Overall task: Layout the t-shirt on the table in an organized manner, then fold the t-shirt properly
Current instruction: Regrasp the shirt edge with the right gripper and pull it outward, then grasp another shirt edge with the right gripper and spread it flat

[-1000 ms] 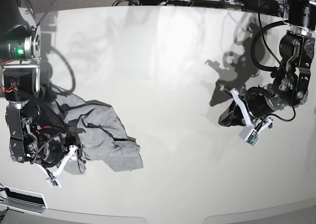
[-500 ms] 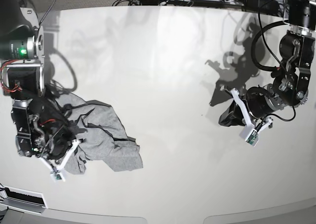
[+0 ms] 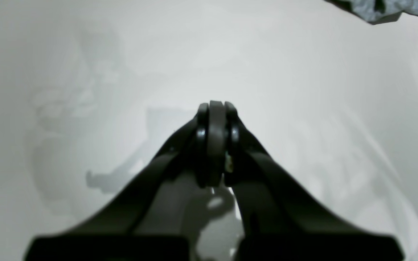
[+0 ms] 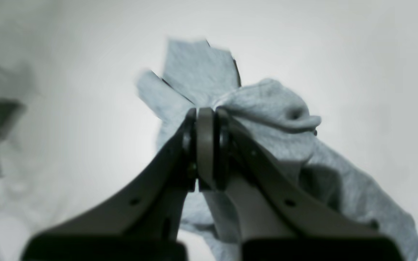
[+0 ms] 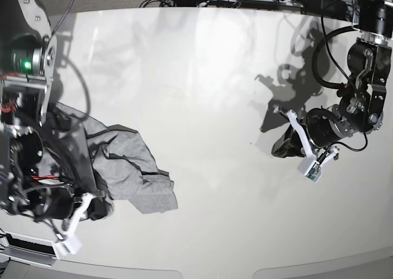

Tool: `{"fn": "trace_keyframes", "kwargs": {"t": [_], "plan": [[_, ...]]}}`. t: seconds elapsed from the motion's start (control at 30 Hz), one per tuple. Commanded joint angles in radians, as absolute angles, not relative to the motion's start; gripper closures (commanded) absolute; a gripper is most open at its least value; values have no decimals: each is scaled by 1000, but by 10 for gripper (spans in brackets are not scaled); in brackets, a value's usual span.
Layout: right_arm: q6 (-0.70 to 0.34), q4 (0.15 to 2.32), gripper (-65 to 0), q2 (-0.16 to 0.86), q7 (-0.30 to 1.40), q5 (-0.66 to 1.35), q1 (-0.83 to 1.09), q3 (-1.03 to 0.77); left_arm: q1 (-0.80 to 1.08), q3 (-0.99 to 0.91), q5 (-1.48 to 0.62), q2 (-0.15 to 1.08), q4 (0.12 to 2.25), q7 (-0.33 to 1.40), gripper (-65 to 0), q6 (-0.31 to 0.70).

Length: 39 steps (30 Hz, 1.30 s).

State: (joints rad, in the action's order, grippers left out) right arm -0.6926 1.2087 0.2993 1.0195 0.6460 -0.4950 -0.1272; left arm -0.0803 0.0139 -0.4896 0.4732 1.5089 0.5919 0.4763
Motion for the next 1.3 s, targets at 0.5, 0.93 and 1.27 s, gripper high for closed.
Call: {"fn": "trace_keyframes", "kwargs": {"t": [0.5,0.93,1.27], "plan": [[-698,2020,0,507,1320,1157,20,-359,-101,7,-505,485,1525,554,0,479],[-698,2088,0,689,1396,1151,258,-359,-104,7,-477,485,1525,535,0,479],[-698,2124,0,776,1396,1150,291,-445,-128,6,-391,488,1525,531,0,419]]}}
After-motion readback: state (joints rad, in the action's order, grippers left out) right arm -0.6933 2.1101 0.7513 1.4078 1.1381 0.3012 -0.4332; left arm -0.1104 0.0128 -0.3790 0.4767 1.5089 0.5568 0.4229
